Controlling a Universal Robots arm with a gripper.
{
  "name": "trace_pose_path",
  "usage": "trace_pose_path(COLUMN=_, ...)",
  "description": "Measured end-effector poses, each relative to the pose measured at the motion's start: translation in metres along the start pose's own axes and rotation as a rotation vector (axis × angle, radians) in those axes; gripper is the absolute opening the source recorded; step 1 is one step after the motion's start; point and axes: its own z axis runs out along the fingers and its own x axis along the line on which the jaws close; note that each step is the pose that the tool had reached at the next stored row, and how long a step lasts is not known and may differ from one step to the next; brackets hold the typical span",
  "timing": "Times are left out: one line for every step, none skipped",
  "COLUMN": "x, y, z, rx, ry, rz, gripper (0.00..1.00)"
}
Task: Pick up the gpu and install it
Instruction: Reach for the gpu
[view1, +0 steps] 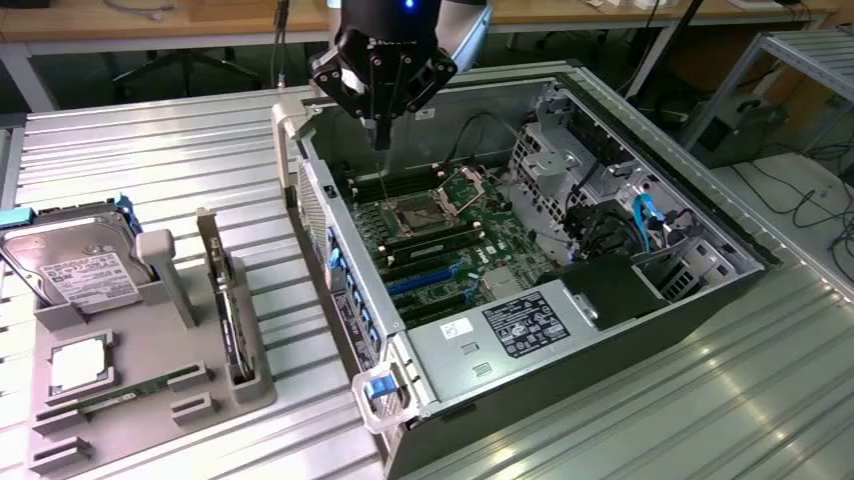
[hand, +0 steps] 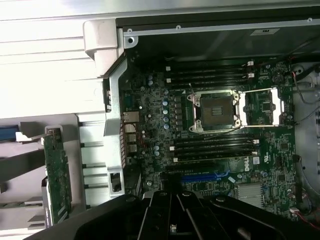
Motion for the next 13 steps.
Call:
trace_pose_path(x=0.0008, y=0.0, z=-0.0001, rx=0.0001, ry=0.0001, rz=0.0, gripper=0.11)
trace_pose_path(x=0.0015, y=-0.0001, z=-0.0001, rx=0.0001, ry=0.0, rz=0.0, gripper=0.11)
trace_pose_path(x=0.0023, y=-0.0002, z=-0.0001, rx=0.0001, ry=0.0, rz=0.0, gripper=0.11)
trace_pose_path(x=0.003, y=-0.0002, z=-0.0001, rx=0.0001, ry=0.0001, rz=0.0, gripper=0.11)
trace_pose_path(x=0.0038, y=-0.0003, z=-0.0001, rx=0.0001, ry=0.0001, rz=0.0, gripper=0.11)
trace_pose_path(x=0.0043, y=-0.0003, z=-0.0001, rx=0.0001, ry=0.0, rz=0.0, gripper=0.11)
trace_pose_path(x=0.0049, y=-0.0004, z=-0.0002, rx=0.0001, ry=0.0001, rz=0.0, gripper=0.11)
trace_pose_path(x=0.0056, y=-0.0004, z=-0.0002, rx=0.0001, ry=0.0001, rz=0.0, gripper=0.11)
trace_pose_path(x=0.0063, y=-0.0005, z=-0.0002, rx=0.0001, ry=0.0, rz=0.0, gripper=0.11)
trace_pose_path(x=0.0071, y=-0.0005, z=-0.0002, rx=0.0001, ry=0.0, rz=0.0, gripper=0.11)
trace_pose_path(x=0.0079, y=-0.0006, z=-0.0003, rx=0.0001, ry=0.0, rz=0.0, gripper=0.11)
trace_pose_path(x=0.0087, y=-0.0007, z=-0.0003, rx=0.0001, ry=0.0001, rz=0.0, gripper=0.11)
trace_pose_path(x=0.0095, y=-0.0008, z=-0.0003, rx=0.0001, ry=0.0, rz=0.0, gripper=0.11)
